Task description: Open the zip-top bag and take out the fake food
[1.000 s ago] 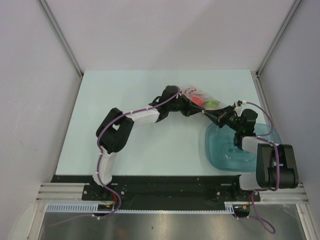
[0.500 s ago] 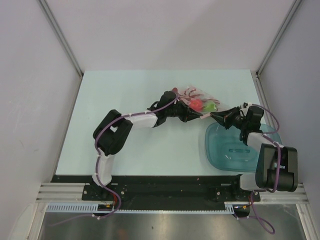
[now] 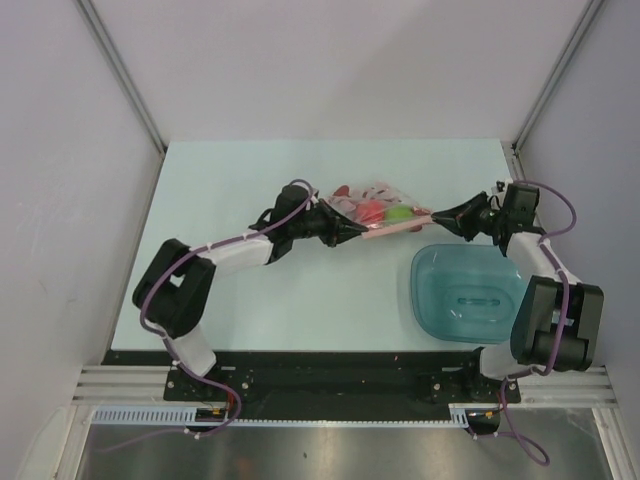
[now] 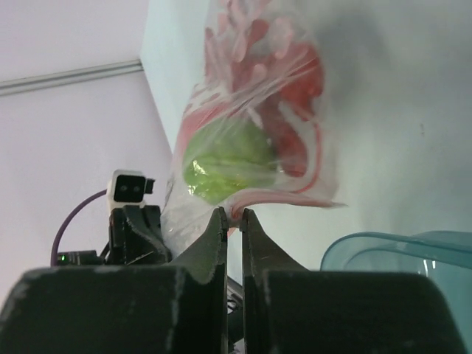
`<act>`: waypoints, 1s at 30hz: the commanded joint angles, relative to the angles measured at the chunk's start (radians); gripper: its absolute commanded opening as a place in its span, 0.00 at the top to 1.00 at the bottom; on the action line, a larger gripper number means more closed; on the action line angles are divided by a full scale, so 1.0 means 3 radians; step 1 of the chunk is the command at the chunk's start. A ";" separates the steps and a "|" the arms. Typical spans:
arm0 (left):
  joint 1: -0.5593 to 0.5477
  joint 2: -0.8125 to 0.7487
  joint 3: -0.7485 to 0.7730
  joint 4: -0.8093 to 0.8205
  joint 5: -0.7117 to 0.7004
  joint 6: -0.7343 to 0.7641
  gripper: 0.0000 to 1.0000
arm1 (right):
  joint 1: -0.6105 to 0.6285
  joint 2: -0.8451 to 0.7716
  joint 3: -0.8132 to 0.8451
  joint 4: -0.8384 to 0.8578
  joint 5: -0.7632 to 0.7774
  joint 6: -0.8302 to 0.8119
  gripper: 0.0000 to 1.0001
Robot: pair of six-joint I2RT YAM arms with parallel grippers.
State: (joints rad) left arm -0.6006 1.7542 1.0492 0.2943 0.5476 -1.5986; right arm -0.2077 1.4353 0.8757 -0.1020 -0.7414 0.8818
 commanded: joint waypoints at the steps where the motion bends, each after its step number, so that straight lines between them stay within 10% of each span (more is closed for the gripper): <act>1: 0.0125 -0.0432 -0.0357 -0.0035 -0.0077 0.0144 1.00 | -0.0009 0.0180 0.0307 -0.0340 0.0237 -0.0357 1.00; 21: 0.0463 -0.1425 -0.1274 -0.0046 -0.0297 0.0062 1.00 | 0.0902 0.1050 0.1304 -0.0559 0.0088 -0.0444 1.00; 30: 0.0289 -0.0975 -0.0869 0.0297 -0.0082 -0.0004 1.00 | 0.0790 0.0918 0.1433 -0.1485 0.0334 -0.0919 0.36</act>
State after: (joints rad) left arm -0.4862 1.4364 0.7292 0.2924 0.4866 -1.5677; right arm 0.0525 1.7638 1.2659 -0.4007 -0.6857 0.6987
